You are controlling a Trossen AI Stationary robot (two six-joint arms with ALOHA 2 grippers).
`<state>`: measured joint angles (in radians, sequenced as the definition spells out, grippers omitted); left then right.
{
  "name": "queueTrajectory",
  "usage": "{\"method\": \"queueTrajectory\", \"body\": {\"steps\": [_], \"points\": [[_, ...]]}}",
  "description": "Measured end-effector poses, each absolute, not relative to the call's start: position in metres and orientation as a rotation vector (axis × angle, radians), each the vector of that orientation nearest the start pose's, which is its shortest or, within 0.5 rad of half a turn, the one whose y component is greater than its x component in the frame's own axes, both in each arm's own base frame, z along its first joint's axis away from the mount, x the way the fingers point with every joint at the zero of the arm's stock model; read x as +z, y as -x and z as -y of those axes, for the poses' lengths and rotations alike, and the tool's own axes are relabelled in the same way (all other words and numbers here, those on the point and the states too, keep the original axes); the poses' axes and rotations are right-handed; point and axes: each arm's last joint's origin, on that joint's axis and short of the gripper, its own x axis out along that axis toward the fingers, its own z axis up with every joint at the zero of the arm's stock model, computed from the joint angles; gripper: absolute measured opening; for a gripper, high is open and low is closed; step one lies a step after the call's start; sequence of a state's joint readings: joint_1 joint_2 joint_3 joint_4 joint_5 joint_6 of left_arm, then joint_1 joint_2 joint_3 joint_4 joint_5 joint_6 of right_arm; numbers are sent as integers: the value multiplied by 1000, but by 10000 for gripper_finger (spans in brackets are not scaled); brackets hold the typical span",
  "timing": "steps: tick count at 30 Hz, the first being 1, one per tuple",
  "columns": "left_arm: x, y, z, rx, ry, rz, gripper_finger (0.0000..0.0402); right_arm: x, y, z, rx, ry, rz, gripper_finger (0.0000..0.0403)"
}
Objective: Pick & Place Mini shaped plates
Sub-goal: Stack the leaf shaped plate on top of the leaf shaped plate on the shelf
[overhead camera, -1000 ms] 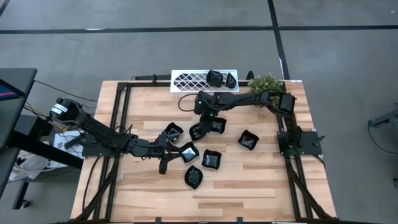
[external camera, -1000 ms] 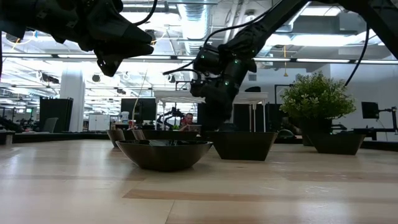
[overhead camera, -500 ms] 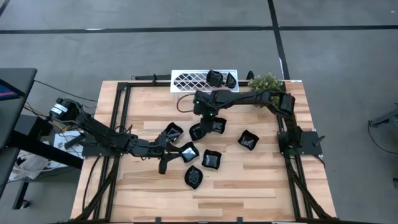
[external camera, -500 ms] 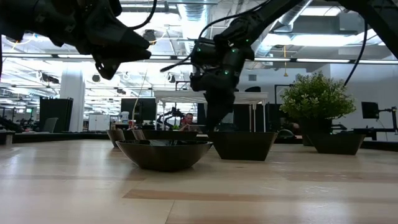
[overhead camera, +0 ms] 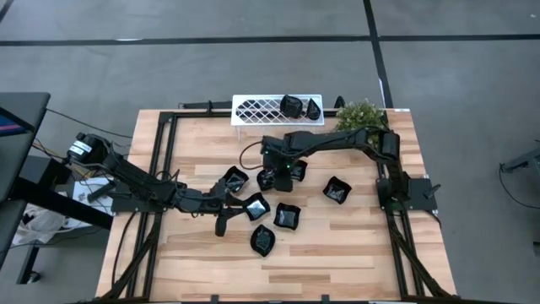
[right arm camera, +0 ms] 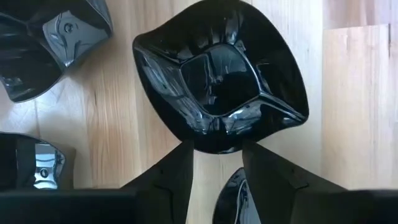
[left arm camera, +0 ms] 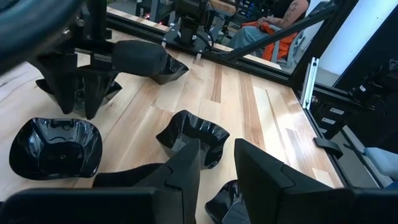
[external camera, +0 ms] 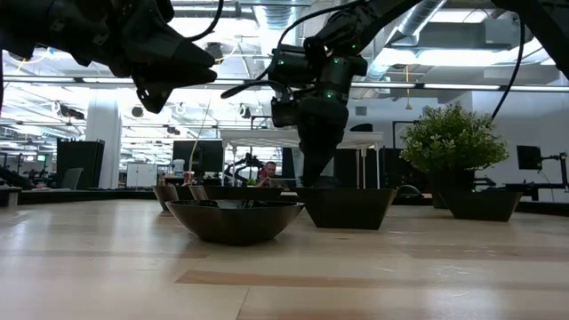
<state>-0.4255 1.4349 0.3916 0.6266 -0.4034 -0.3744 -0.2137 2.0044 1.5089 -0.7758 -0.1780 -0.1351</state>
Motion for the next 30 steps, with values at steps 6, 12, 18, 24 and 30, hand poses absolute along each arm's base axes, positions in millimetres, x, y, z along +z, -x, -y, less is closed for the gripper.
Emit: {"method": "queueTrajectory", "body": {"steps": [6, 12, 18, 24, 30], "points": [[146, -229, 91, 49, 203, -377, 102, 218, -391, 93, -1, -93, -1091, 134], [147, -229, 91, 46, 205, -366, 102, 226, -387, 98, -2, -28, -968, 134], [148, -229, 91, 44, 211, -354, 102, 216, -380, 90, -36, -157, -1091, 134], [148, -230, 92, 43, 213, -349, 102, 213, -380, 68, -63, -257, -1149, 134], [148, -230, 92, 43, 215, -346, 102, 214, -381, 54, -94, -254, -1165, 134]]}}
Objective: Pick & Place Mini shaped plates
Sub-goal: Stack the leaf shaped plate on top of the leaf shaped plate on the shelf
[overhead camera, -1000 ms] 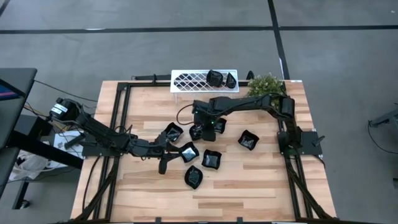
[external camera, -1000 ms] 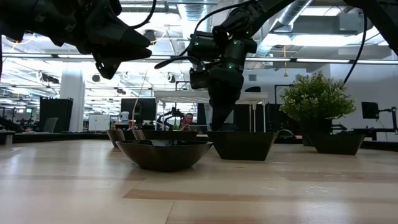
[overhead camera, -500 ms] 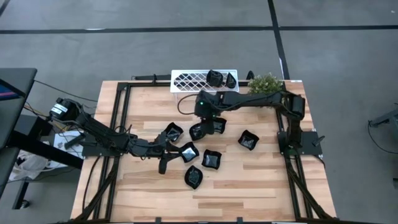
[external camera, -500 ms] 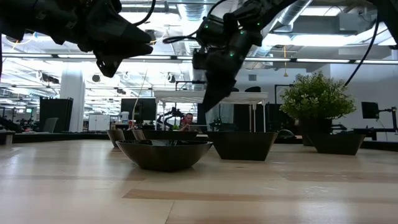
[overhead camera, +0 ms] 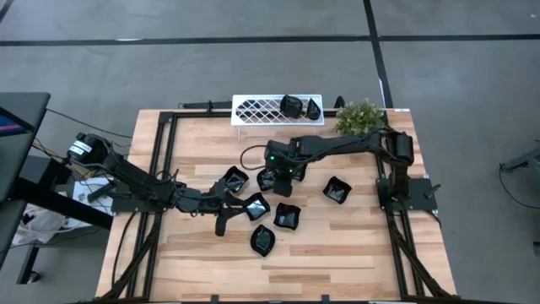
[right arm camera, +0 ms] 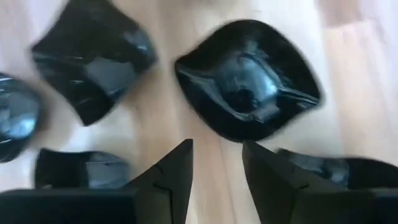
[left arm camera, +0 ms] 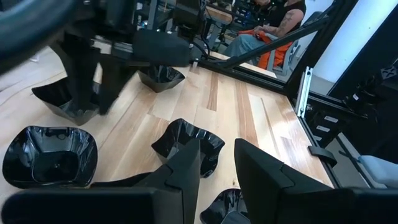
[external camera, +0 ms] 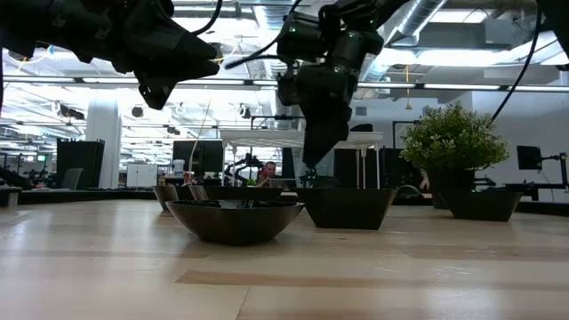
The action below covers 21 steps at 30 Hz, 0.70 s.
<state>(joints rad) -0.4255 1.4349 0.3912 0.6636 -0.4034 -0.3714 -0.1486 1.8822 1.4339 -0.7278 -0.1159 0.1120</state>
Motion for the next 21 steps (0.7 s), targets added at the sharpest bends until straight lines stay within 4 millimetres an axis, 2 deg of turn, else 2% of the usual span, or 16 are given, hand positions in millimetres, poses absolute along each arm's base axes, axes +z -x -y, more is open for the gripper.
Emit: {"method": "queueTrajectory", "body": {"steps": [3, 6, 9, 12, 17, 21], "points": [[149, -230, 92, 41, 206, -345, 102, 216, -365, 55, -214, -230, -1146, 134], [149, -230, 92, 36, 189, -338, 102, 214, -333, 58, -294, -277, -1096, 134], [150, -231, 90, 39, 172, -326, 102, 218, -304, 58, -342, -358, -960, 134], [151, -233, 86, 51, 157, -315, 102, 228, -288, 54, -333, -426, -840, 134], [152, -235, 79, 78, 161, -309, 102, 244, -289, 46, -302, -452, -714, 134], [152, -236, 77, 87, 166, -305, 102, 242, -300, 48, -279, -387, -744, 134]]}}
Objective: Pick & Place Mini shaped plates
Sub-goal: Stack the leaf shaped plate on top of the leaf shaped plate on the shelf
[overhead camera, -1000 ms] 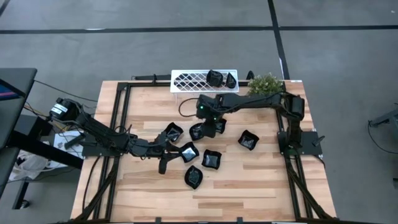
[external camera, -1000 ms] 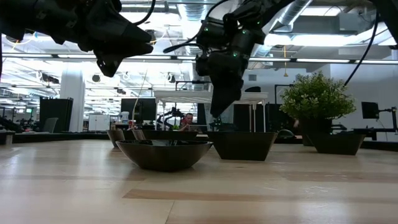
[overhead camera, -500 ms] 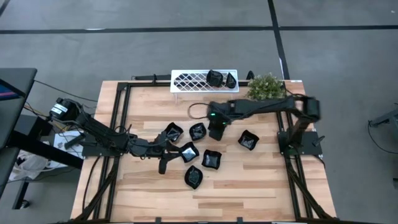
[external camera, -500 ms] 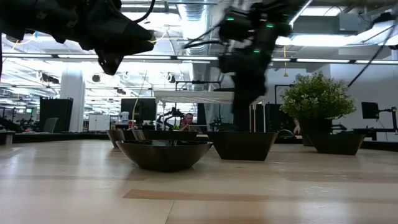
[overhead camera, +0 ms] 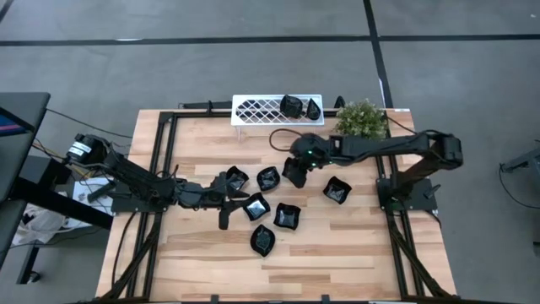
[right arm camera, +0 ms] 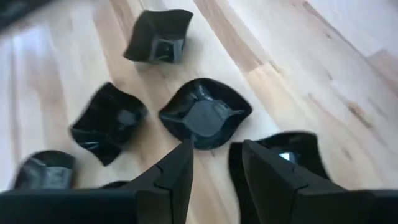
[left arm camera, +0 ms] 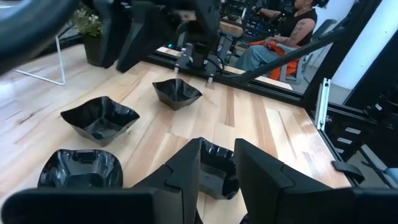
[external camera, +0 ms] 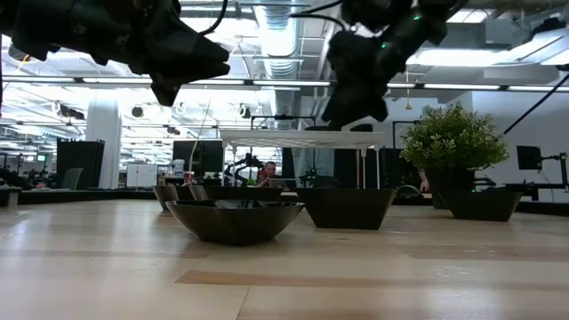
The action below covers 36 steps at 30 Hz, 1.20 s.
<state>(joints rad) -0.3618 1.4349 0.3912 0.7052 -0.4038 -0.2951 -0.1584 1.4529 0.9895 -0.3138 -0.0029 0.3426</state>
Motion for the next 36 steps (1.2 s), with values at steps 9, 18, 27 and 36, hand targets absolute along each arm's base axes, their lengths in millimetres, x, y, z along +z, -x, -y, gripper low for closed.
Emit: {"method": "queueTrajectory", "body": {"steps": [9, 18, 27, 36], "points": [[153, -236, 77, 85, 166, -299, 102, 222, -343, 66, -276, -298, -863, 134], [153, -237, 78, 84, 166, -295, 102, 202, -376, 79, -289, -310, -1013, 134], [153, -237, 78, 84, 168, -291, 102, 184, -384, 81, -256, -335, -1084, 176], [154, -237, 78, 84, 170, -289, 102, 183, -383, 80, -251, -329, -1094, 233]]}}
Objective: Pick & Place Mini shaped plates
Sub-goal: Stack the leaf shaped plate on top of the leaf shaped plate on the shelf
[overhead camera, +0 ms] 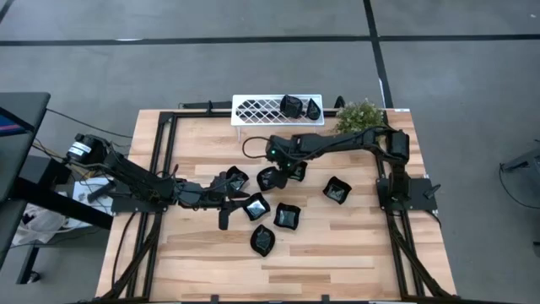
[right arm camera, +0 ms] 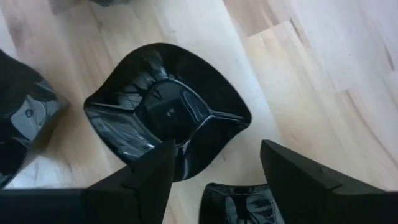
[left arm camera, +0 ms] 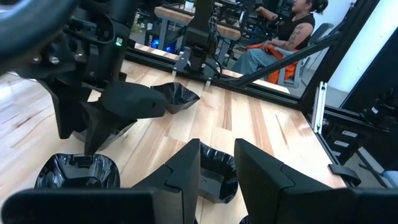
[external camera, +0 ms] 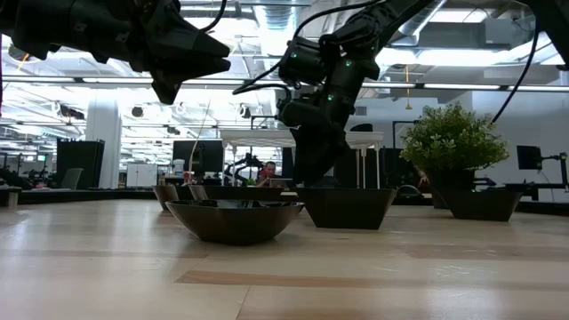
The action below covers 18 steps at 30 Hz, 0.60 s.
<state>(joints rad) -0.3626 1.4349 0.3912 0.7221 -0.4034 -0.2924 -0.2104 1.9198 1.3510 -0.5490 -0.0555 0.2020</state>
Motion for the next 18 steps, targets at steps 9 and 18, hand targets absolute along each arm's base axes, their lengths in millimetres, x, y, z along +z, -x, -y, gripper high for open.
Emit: {"method": "queueTrajectory", "body": {"steps": [9, 18], "points": [[154, -237, 78, 82, 171, -287, 102, 172, -385, 84, -259, -334, -1122, 234], [154, -237, 78, 82, 172, -286, 102, 172, -385, 83, -258, -334, -1122, 234]]}}
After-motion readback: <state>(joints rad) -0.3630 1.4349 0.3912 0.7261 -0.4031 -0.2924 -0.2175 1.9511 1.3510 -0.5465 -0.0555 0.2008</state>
